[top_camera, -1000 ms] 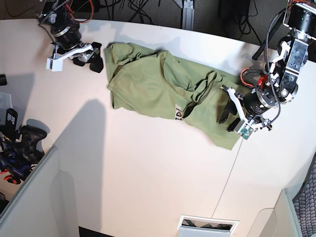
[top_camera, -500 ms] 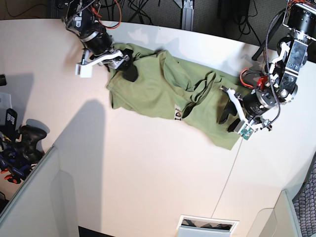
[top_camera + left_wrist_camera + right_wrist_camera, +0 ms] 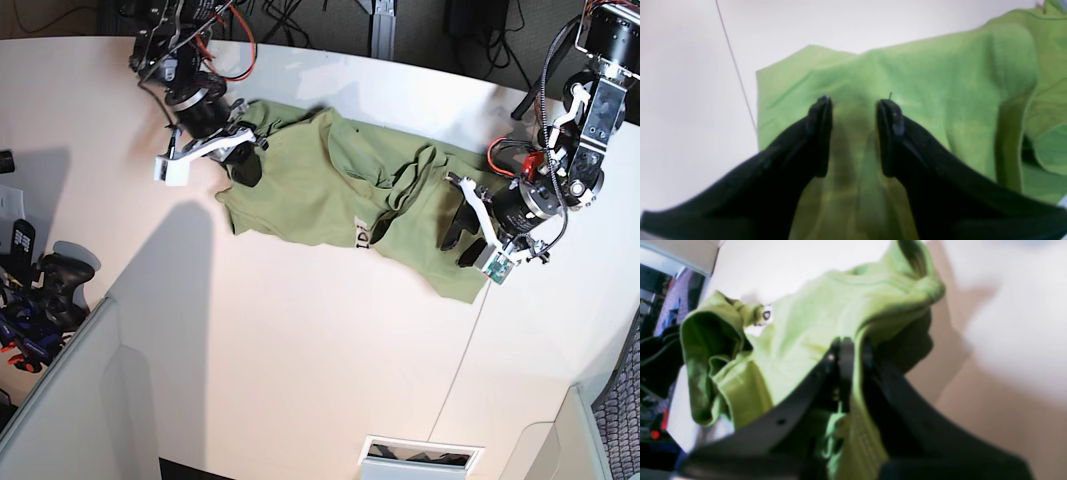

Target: Layout the t-shirt on the table in an organized manner, then fold the t-shirt properly

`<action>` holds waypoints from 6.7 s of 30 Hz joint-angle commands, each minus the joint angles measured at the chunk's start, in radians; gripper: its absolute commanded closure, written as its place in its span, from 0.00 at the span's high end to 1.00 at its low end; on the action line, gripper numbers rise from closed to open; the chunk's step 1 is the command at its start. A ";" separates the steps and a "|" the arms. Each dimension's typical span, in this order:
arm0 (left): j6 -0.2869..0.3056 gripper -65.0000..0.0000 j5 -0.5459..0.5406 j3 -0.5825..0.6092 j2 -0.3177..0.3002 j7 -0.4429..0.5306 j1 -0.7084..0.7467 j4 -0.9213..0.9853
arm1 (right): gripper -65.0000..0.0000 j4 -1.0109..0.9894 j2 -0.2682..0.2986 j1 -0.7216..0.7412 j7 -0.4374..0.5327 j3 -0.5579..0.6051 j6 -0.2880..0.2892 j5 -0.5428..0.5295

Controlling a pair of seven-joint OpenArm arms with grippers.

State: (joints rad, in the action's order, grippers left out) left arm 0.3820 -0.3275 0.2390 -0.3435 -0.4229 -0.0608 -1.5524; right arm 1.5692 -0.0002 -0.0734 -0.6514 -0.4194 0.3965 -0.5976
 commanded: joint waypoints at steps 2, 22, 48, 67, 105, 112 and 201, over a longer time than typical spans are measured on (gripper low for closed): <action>-0.003 0.41 -0.010 -0.005 -0.013 0.017 -0.019 -0.056 | 0.00 0.016 0.056 0.014 0.025 -0.025 0.010 -0.011; -0.004 0.41 -0.027 -0.005 -0.042 -0.069 0.018 -0.206 | 0.00 0.296 0.321 0.020 -0.037 -0.221 0.011 -0.045; 0.027 0.41 -0.027 -0.005 -0.042 -0.049 0.129 -0.203 | 0.60 0.283 0.140 -0.018 0.082 0.552 0.007 0.388; 0.105 0.00 0.129 0.478 0.128 0.029 0.091 -0.277 | 0.00 0.166 0.159 0.243 0.153 0.162 0.001 0.411; 0.060 0.00 0.192 0.335 -0.026 0.412 -0.281 0.315 | 0.00 0.204 0.068 -0.124 0.119 0.363 0.038 0.238; 0.059 0.00 0.213 0.335 -0.029 0.419 -0.330 0.377 | 0.00 0.208 0.055 -0.123 0.090 0.411 0.052 0.227; -0.034 0.00 0.145 0.014 -0.090 0.204 0.122 -0.221 | 0.00 0.182 0.040 0.108 0.145 0.433 0.052 0.335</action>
State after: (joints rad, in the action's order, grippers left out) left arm 0.3515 -0.1764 0.2615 -0.4252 -0.2443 0.0761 -1.7538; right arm 1.7344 0.0380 0.0242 -0.5266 0.0143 0.4412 -0.2455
